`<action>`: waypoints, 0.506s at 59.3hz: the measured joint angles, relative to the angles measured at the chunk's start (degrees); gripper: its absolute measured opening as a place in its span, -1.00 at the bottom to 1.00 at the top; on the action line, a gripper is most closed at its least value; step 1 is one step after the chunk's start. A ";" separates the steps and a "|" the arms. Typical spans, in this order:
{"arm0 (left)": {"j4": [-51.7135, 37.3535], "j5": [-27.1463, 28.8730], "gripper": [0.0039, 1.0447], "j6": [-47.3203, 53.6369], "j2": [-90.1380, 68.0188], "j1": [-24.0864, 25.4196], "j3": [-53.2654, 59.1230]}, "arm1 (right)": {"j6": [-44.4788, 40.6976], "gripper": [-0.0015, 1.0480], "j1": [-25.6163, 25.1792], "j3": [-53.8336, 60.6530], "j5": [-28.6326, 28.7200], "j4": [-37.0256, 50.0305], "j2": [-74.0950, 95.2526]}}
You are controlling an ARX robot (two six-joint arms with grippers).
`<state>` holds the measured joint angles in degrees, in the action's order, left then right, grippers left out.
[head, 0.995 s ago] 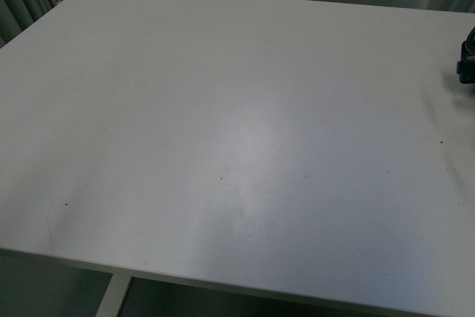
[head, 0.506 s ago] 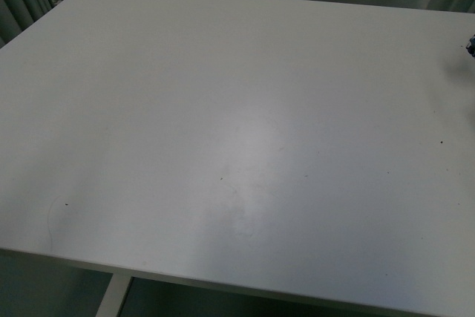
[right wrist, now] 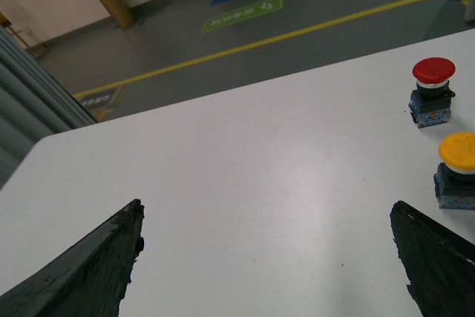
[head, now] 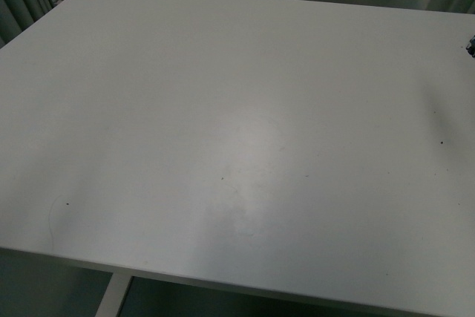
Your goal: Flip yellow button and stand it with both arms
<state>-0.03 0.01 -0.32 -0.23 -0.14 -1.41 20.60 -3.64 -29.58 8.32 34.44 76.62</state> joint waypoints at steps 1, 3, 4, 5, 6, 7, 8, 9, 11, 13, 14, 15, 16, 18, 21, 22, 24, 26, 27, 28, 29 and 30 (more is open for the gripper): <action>0.00 0.00 0.87 0.02 0.00 0.00 0.00 | 0.24 0.86 0.00 0.26 -0.02 0.00 -0.55; 0.00 0.00 0.87 0.02 0.00 0.00 0.00 | 0.76 0.86 -0.04 0.61 -0.31 0.00 -1.84; 0.00 0.00 0.87 0.02 0.02 0.00 0.00 | 0.96 0.86 -0.09 0.61 -0.28 0.00 -1.99; 0.00 0.00 0.87 0.02 0.04 0.00 0.00 | 1.14 0.86 -0.13 0.61 -0.46 0.00 -2.08; 0.00 0.00 0.87 0.02 0.04 0.00 0.00 | 1.40 0.86 -0.17 0.61 -0.48 0.00 -2.08; 0.00 0.00 0.87 0.02 0.04 0.00 0.00 | 1.27 0.86 -0.22 0.68 -0.63 0.11 -1.99; 0.00 0.00 0.87 0.02 0.02 0.00 0.00 | 0.24 0.82 -0.17 1.29 -1.77 1.86 -1.40; 0.00 0.00 0.87 0.00 0.02 0.00 0.00 | -1.05 0.76 -0.09 2.34 -3.19 5.03 -1.01; 0.00 0.00 0.87 0.02 0.02 0.00 0.00 | -4.61 0.66 0.02 4.17 -4.59 9.77 -0.63; 0.00 0.00 0.87 0.02 0.02 0.00 0.00 | -7.96 0.56 0.09 6.16 -5.20 13.77 -0.61; 0.00 0.00 0.87 0.02 0.04 0.00 0.00 | -9.53 0.49 0.17 7.34 -5.35 15.80 -0.85; 0.00 0.00 0.87 0.02 0.04 0.00 0.00 | -11.91 0.42 0.39 8.39 -5.66 17.25 -1.33; 0.00 0.00 0.87 0.02 0.02 0.00 0.00 | -12.33 0.39 0.70 8.87 -5.90 17.73 -1.66; 0.00 0.00 0.87 0.02 0.02 0.00 0.00 | -15.17 0.25 1.95 10.47 -8.04 18.64 -3.23; 0.00 0.00 0.87 0.02 0.04 0.00 0.00 | -17.20 0.08 2.86 12.22 -8.20 18.86 -5.40; 0.00 0.00 0.87 0.02 0.04 0.00 0.00 | -17.38 0.05 3.04 12.55 -8.20 18.86 -5.79; 0.00 0.00 0.87 0.02 0.04 0.00 0.00 | -18.43 -0.08 3.41 13.84 -8.04 18.86 -7.19; 0.00 0.00 0.87 0.02 0.04 0.00 0.00 | -18.99 -0.19 3.58 14.84 -8.07 18.80 -8.22; 0.00 0.00 0.87 0.02 0.04 0.00 0.00 | -19.19 -0.25 3.58 15.45 -8.09 18.67 -8.87; 0.00 0.00 0.87 0.02 0.04 0.00 0.00 | -19.39 -0.32 3.58 16.09 -8.13 18.56 -9.55; 0.00 0.02 0.87 0.02 0.04 0.00 0.00 | -19.50 -0.39 3.58 16.68 -8.24 18.38 -10.23; 0.00 0.00 0.87 0.02 0.04 0.00 0.00 | -19.76 -0.49 3.58 17.51 -8.31 18.05 -11.30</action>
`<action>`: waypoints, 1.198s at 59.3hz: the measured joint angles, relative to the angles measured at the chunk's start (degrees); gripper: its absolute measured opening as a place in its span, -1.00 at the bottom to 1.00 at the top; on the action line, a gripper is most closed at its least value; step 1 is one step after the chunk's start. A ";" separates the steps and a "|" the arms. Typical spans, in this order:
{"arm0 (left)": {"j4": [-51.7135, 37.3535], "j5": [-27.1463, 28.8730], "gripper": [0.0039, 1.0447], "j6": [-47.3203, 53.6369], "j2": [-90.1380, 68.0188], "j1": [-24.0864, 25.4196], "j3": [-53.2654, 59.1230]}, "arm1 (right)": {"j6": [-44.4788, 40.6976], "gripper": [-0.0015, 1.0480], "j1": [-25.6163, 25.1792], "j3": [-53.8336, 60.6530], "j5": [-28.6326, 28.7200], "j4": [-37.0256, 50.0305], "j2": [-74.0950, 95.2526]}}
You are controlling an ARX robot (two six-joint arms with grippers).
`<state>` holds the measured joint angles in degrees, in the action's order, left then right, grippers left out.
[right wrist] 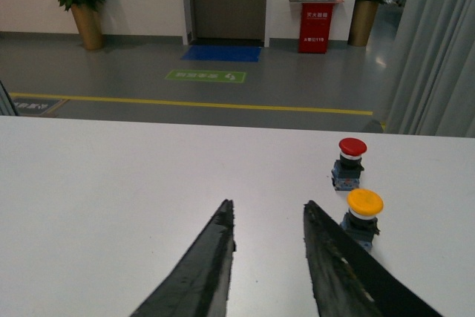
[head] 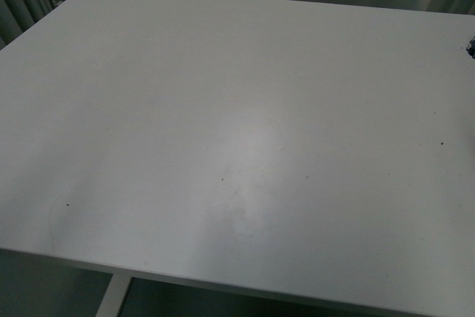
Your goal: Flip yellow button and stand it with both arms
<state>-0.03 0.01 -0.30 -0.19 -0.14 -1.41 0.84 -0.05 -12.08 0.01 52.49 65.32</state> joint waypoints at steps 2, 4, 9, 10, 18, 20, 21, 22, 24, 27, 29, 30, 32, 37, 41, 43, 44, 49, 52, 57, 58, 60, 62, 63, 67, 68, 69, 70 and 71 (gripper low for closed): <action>0.00 0.00 0.87 0.00 0.00 0.00 0.00 | -0.13 -0.59 0.00 0.79 0.02 -0.33 -1.11; 0.00 0.00 0.87 0.00 0.00 0.00 0.00 | -0.20 -0.69 0.00 1.55 0.02 -0.72 -2.27; 0.00 0.00 0.87 0.00 0.00 0.00 0.00 | -0.70 -0.94 0.00 3.52 0.00 -2.16 -5.64; 0.00 0.00 0.87 0.00 0.00 0.00 0.00 | -0.59 -0.93 0.00 3.74 0.00 -2.36 -6.01; 0.00 0.00 0.87 0.00 0.00 0.00 0.00 | -0.63 -0.94 0.00 6.21 0.04 -5.33 -11.43; 0.00 0.00 0.87 0.00 0.00 0.00 0.00 | -0.63 -0.94 0.00 7.10 0.02 -6.08 -13.03; 0.00 0.00 0.87 0.00 0.00 0.00 0.00 | -0.63 -0.94 0.00 7.72 0.02 -5.07 -12.96; 0.00 0.00 0.87 0.00 0.00 0.00 0.00 | -0.63 -0.94 0.00 8.33 0.02 -3.98 -13.18; 0.00 0.00 0.87 0.00 0.00 0.00 0.00 | -0.63 -0.94 0.00 9.22 0.00 -3.87 -13.73; 0.00 0.00 0.87 0.00 0.00 0.00 0.00 | -0.63 -0.94 0.00 10.12 0.02 -5.20 -15.06; 0.00 0.00 0.87 0.00 0.00 0.00 0.00 | -0.63 -0.94 0.00 10.51 0.02 -6.29 -16.24; 0.00 0.02 0.87 0.00 -0.02 0.00 0.00 | -0.63 -0.94 0.00 10.69 0.02 -7.02 -17.09; 0.00 0.00 0.87 0.00 -0.02 0.00 0.00 | -0.63 -0.94 0.00 10.88 0.02 -8.11 -18.45; 0.00 0.00 0.87 0.00 0.00 0.00 0.00 | -0.63 -0.94 0.00 11.21 0.02 -11.50 -22.69; 0.00 0.00 0.87 0.00 0.00 0.00 0.00 | -0.63 -0.94 0.00 11.47 0.02 -14.12 -25.68; 0.00 0.00 0.87 0.00 0.00 0.00 0.00 | -0.63 -0.94 0.00 11.56 0.02 -15.28 -26.88; 0.00 0.00 0.87 0.00 0.00 0.00 0.00 | -0.63 -0.94 0.00 11.63 0.02 -16.02 -27.69; 0.00 0.00 0.87 0.00 0.00 0.00 0.00 | -0.63 -0.94 0.00 11.78 0.04 -18.91 -30.93; 0.00 0.00 0.87 0.00 0.00 0.00 0.00 | -0.63 -0.94 0.00 11.78 0.04 -20.61 -32.83; 0.00 0.00 0.87 0.00 0.00 0.00 0.00 | -0.63 -0.94 0.00 11.80 0.02 -23.91 -36.37; 0.00 0.00 0.87 0.00 0.00 0.00 0.00 | -0.63 -0.94 0.00 11.80 0.02 -24.83 -37.40; 0.00 0.00 0.87 0.00 0.00 0.00 0.00 | -0.63 -0.94 0.00 11.80 0.04 -25.75 -38.38; 0.00 0.00 0.87 0.00 0.00 0.00 0.00 | -0.63 -0.94 0.00 11.80 0.02 -26.62 -39.30; 0.00 0.00 0.87 0.00 0.00 0.00 0.00 | -0.63 -0.94 0.00 11.80 0.04 -27.17 -39.89; 0.00 0.00 0.87 0.00 0.00 0.00 0.00 | -0.63 -0.94 0.00 11.80 0.02 -29.16 -41.92; 0.00 0.00 0.87 0.00 0.00 0.00 0.00 | -0.63 -0.94 0.00 11.80 0.04 -29.42 -42.21; 0.00 0.00 0.87 0.00 0.00 0.00 0.00 | -0.63 -0.94 0.00 11.80 0.04 -29.92 -42.75; 0.00 0.00 0.87 0.00 0.00 0.00 0.00 | -0.63 -0.94 0.00 11.80 0.02 -30.45 -43.30; 0.00 0.00 0.87 0.00 0.00 0.00 0.00 | -0.63 -0.94 0.00 11.80 0.02 -30.71 -43.56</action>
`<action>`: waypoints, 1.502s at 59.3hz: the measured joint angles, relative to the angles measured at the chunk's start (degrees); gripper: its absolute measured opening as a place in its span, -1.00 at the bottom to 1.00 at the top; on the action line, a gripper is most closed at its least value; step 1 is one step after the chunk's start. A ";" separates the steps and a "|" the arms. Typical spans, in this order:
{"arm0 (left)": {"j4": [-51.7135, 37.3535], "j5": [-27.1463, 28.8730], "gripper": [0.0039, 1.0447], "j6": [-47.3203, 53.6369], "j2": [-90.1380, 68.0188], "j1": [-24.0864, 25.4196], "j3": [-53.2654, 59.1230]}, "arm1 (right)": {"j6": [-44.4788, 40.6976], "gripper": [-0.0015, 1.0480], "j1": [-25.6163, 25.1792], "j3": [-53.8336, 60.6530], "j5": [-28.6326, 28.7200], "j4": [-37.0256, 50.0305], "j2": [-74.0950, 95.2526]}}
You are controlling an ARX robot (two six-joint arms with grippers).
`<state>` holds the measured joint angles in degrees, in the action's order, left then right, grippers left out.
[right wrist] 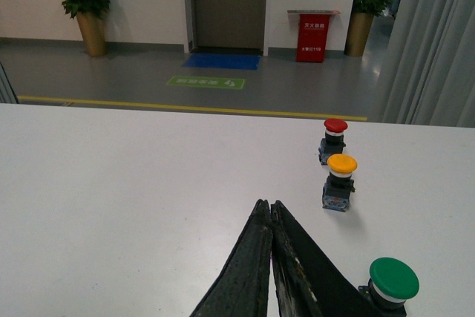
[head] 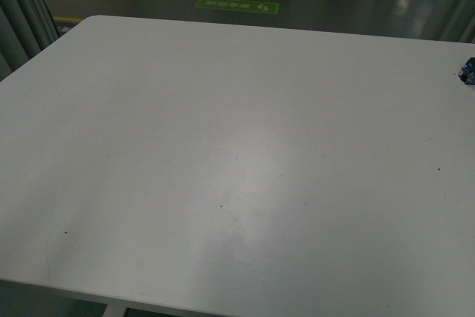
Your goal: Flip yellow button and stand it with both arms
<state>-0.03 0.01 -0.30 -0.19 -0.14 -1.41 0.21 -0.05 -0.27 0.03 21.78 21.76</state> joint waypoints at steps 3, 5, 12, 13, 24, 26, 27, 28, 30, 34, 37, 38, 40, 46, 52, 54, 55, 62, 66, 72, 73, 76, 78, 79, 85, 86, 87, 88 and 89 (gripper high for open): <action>0.00 0.00 0.87 0.00 0.00 0.00 0.00 | 0.00 -0.94 0.00 0.00 0.02 -1.22 -1.29; 0.00 0.00 0.87 0.00 0.00 0.00 0.00 | 0.00 -0.94 0.00 0.00 0.02 -2.16 -2.23; 0.00 0.00 0.87 0.00 0.00 0.00 0.00 | 0.00 -0.94 0.00 0.00 0.02 -4.79 -4.92; 0.00 0.00 0.87 0.00 0.00 0.00 0.00 | 0.00 -0.94 0.00 0.00 0.02 -4.98 -5.14; 0.00 0.00 0.87 0.00 0.00 0.00 0.00 | 0.00 -0.94 0.00 0.00 0.02 -8.15 -8.33; 0.00 0.00 0.87 0.00 0.00 0.00 0.00 | 0.00 -0.94 0.00 0.00 0.02 -8.79 -8.94; 0.00 0.00 0.87 0.00 0.00 0.00 0.00 | 0.00 -0.94 0.00 0.00 0.02 -9.09 -9.22; 0.00 0.00 0.87 0.00 0.00 0.00 0.00 | 0.00 -0.94 0.00 0.00 0.02 -9.27 -9.38; 0.00 0.00 0.87 0.00 0.00 0.00 0.00 | 0.00 -0.94 0.00 0.00 0.02 -9.86 -9.99; 0.00 0.00 0.87 0.00 0.00 0.00 0.00 | 0.00 -0.94 0.00 0.00 0.02 -10.67 -10.82; 0.00 0.00 0.87 0.00 0.00 0.00 0.00 | 0.00 -0.94 0.00 0.00 0.02 -11.30 -11.45; 0.00 0.00 0.87 0.00 0.00 0.00 0.00 | 0.00 -0.94 0.00 0.00 0.00 -11.56 -11.69; 0.00 0.00 0.87 0.00 0.00 0.00 0.00 | 0.00 -0.94 0.00 0.00 0.02 -13.14 -13.16; 0.00 0.02 0.87 0.00 0.00 0.00 0.00 | -0.02 -0.94 0.00 -0.02 0.00 -21.35 -19.91; 0.00 0.00 0.87 0.00 0.02 0.00 0.00 | -0.02 -0.94 0.00 -0.04 0.02 -21.62 -21.46; 0.00 0.00 0.87 0.00 0.02 0.00 0.00 | -0.02 -0.94 0.00 -0.02 0.02 -21.70 -21.44; 0.00 0.00 0.87 0.00 0.00 0.00 0.00 | -0.02 -0.94 0.00 -0.04 0.02 -21.70 -21.44; 0.00 0.00 0.87 0.00 0.00 0.00 0.00 | -0.02 -0.94 0.00 -0.04 0.02 -21.70 -21.46; 0.00 0.00 0.87 0.00 0.00 0.00 0.00 | -0.11 -0.85 0.00 -0.02 0.02 -21.70 -21.46; 0.00 0.00 0.87 0.00 0.00 0.00 0.00 | -0.11 -0.52 0.00 -0.04 0.02 -21.70 -21.46; 0.00 0.00 0.87 0.00 0.00 0.00 0.00 | -0.11 -0.42 0.00 -0.02 0.02 -21.70 -21.46; 0.00 0.00 0.87 0.00 0.00 0.00 0.00 | -0.11 -0.18 0.00 -0.04 0.02 -21.70 -21.46; 0.00 0.00 0.87 0.00 0.00 0.00 0.00 | -0.11 -0.01 0.00 -0.02 0.02 -21.75 -21.46; 0.00 0.00 0.87 0.00 0.00 0.00 0.00 | -0.11 0.05 0.00 -0.04 0.02 -21.75 -21.46; 0.00 0.00 0.87 0.00 0.00 0.00 0.00 | -0.11 0.43 0.00 -0.02 0.02 -21.75 -21.46; 0.00 0.00 0.87 0.00 0.00 0.00 0.00 | -0.11 0.49 0.00 -0.02 0.02 -21.75 -21.46; 0.00 0.00 0.87 0.00 0.00 0.00 0.00 | -0.11 0.53 0.00 -0.02 0.02 -21.75 -21.46; 0.00 0.00 0.87 0.00 0.00 0.00 0.00 | -0.11 0.59 0.00 -0.02 0.02 -21.75 -21.46; 0.00 0.00 0.87 0.00 0.00 0.00 0.00 | -0.11 0.66 0.00 -0.04 0.02 -21.75 -21.46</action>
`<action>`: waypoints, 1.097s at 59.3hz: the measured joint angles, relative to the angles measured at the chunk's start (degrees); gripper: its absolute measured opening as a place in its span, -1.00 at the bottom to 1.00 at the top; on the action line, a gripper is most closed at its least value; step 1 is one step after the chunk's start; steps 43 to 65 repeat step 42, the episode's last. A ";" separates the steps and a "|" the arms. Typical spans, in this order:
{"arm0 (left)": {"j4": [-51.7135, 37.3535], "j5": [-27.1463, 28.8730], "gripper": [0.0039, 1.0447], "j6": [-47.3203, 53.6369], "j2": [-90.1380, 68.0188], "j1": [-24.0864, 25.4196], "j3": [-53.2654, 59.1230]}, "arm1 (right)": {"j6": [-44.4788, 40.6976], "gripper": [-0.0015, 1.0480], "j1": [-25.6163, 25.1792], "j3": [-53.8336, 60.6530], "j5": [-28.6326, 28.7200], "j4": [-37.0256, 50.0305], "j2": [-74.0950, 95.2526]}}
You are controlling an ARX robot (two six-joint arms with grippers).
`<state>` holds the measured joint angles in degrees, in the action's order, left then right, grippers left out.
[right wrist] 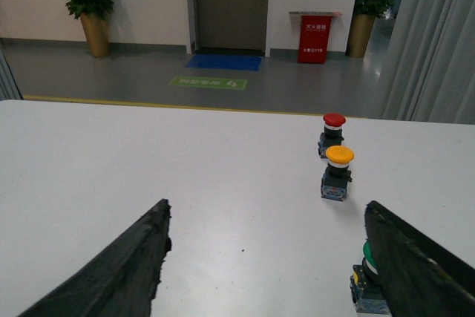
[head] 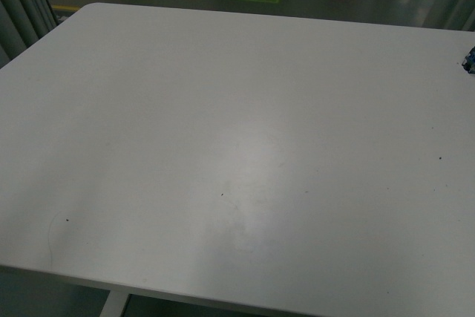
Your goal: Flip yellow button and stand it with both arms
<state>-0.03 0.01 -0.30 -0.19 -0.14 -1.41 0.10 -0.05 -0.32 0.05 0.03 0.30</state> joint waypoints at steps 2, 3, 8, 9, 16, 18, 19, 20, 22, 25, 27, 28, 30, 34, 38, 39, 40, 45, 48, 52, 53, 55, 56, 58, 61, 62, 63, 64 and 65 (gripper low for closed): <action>0.00 0.00 0.87 0.00 0.00 0.00 0.00 | 0.00 0.78 0.00 0.02 0.00 0.00 0.00; 0.00 0.00 0.87 0.00 0.00 0.00 0.00 | 0.00 0.86 0.00 0.02 0.00 0.00 0.00; 0.00 0.00 0.87 0.00 0.00 0.00 0.00 | 0.02 0.85 0.00 0.02 0.00 0.00 0.00; 0.00 0.00 0.87 0.00 0.00 0.00 0.00 | 0.02 0.85 0.00 0.02 0.00 0.00 0.00; 0.00 0.00 0.87 0.00 0.00 0.00 0.00 | 0.02 0.86 0.00 0.02 0.00 0.00 0.00; 0.00 0.00 0.87 0.00 0.00 0.00 0.00 | 0.02 0.86 0.00 0.00 0.00 0.00 0.00; 0.00 0.00 0.87 0.00 0.00 0.00 0.00 | 0.02 0.86 0.00 0.02 0.00 0.00 0.00; 0.00 0.00 0.87 0.00 0.00 0.00 0.00 | 0.02 0.86 0.00 0.02 0.00 0.00 0.00; 0.00 0.00 0.87 0.00 0.00 0.00 0.00 | 0.02 0.86 0.00 0.02 0.00 0.00 0.00; 0.00 0.00 0.87 0.00 0.00 0.00 0.00 | 0.02 0.86 0.00 0.00 0.00 0.00 0.00; 0.00 0.00 0.87 0.00 0.00 0.00 0.00 | 0.02 0.86 0.00 0.02 0.00 0.00 0.00; 0.00 0.00 0.87 0.00 0.00 0.00 0.00 | 0.02 0.86 0.00 0.02 0.00 0.00 0.00; 0.00 0.00 0.87 0.00 0.00 0.00 0.00 | 0.02 0.86 0.00 0.00 0.00 0.00 0.00; 0.00 0.00 0.87 0.00 0.00 0.00 0.00 | 0.02 0.86 0.00 0.02 0.00 0.00 0.00; 0.00 0.00 0.87 0.00 0.00 0.00 0.00 | 0.02 0.86 0.00 0.02 0.00 0.00 0.00; 0.00 0.00 0.87 0.00 0.00 0.00 0.00 | 0.02 0.86 0.00 0.02 0.00 0.00 0.00; 0.00 0.00 0.87 0.00 0.00 0.00 0.00 | 0.02 0.86 0.00 0.00 0.00 0.00 0.00; 0.00 0.00 0.87 0.00 0.00 0.00 0.00 | 0.02 0.86 0.00 0.02 0.00 0.00 0.00; 0.00 0.00 0.87 0.00 0.00 0.00 0.00 | 0.02 0.86 0.00 0.02 0.00 0.00 0.00; 0.00 0.00 0.87 0.00 0.00 0.00 0.00 | 0.02 0.86 0.00 0.02 0.00 0.00 0.00; 0.00 0.00 0.87 0.00 0.00 0.00 0.00 | 0.02 0.86 0.00 0.02 0.00 0.00 0.00; 0.00 0.00 0.87 0.00 0.00 0.00 0.00 | 0.02 0.86 0.00 0.02 0.00 0.00 0.00; 0.00 0.00 0.87 0.00 0.00 0.00 0.00 | 0.02 0.86 0.00 0.02 0.00 0.00 0.00; 0.00 0.00 0.87 0.00 0.00 0.00 0.00 | 0.02 0.86 0.00 0.02 0.00 0.00 0.00; 0.00 0.00 0.87 0.00 0.00 0.00 0.00 | 0.02 0.86 0.00 0.02 0.00 0.00 0.00; 0.00 0.00 0.87 0.00 0.00 0.00 0.00 | 0.02 0.86 0.00 0.02 0.00 0.00 0.00; 0.00 0.00 0.87 0.00 0.00 0.00 0.00 | 0.02 0.86 0.00 0.02 0.00 0.00 0.00; 0.00 0.00 0.87 0.00 0.00 0.00 0.00 | 0.02 0.86 0.00 0.02 0.00 0.00 0.00; 0.00 0.00 0.87 0.00 0.00 0.00 0.00 | 0.02 0.86 0.00 0.02 0.00 0.00 0.00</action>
